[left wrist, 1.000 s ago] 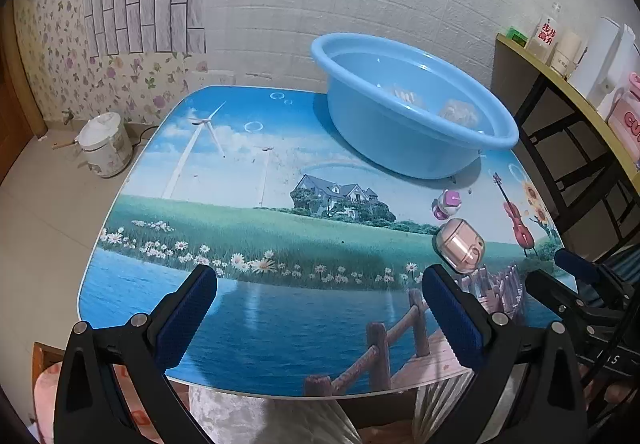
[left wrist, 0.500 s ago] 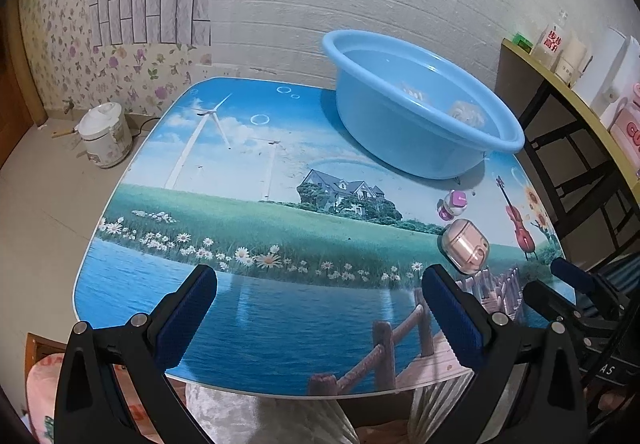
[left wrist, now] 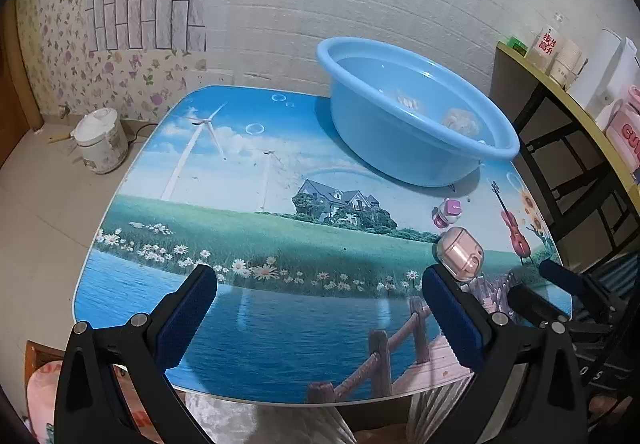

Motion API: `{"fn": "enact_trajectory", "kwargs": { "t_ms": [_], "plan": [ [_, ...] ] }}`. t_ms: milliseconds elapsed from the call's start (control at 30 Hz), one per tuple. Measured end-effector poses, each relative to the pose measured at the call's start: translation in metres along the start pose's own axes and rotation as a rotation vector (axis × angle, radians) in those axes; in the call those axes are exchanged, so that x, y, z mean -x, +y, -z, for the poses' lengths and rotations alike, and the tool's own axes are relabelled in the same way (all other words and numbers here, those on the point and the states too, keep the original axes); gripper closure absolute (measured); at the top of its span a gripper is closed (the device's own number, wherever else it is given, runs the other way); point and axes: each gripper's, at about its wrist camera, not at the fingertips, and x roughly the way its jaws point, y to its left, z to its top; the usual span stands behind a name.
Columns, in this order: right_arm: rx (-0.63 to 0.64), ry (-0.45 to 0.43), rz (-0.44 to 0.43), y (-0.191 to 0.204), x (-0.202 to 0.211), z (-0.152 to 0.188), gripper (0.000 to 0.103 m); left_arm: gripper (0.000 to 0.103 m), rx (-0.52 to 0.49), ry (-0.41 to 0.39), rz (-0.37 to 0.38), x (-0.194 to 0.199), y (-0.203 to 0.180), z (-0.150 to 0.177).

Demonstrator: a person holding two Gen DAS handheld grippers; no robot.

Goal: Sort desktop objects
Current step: 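Withdraw both tools from the basin back over the table, then grasp the pink clear-lidded case with the right tool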

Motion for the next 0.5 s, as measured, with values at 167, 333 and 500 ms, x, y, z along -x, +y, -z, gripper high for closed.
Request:
{"fn": "enact_trajectory", "kwargs": {
  "t_ms": [167, 333, 500],
  "plan": [
    [0.017, 0.010, -0.005, 0.005, -0.007, 0.004, 0.013, 0.000, -0.008, 0.008, 0.005, -0.007, -0.005, 0.000],
    [0.024, 0.004, -0.021, 0.004, -0.011, 0.006, 0.013, 0.000, -0.047, 0.007, -0.007, -0.012, -0.013, 0.002],
    [0.019, 0.013, -0.021, 0.003, -0.020, 0.002, 0.013, 0.000, -0.095, -0.007, -0.010, -0.012, -0.017, 0.001]
  ]
}}
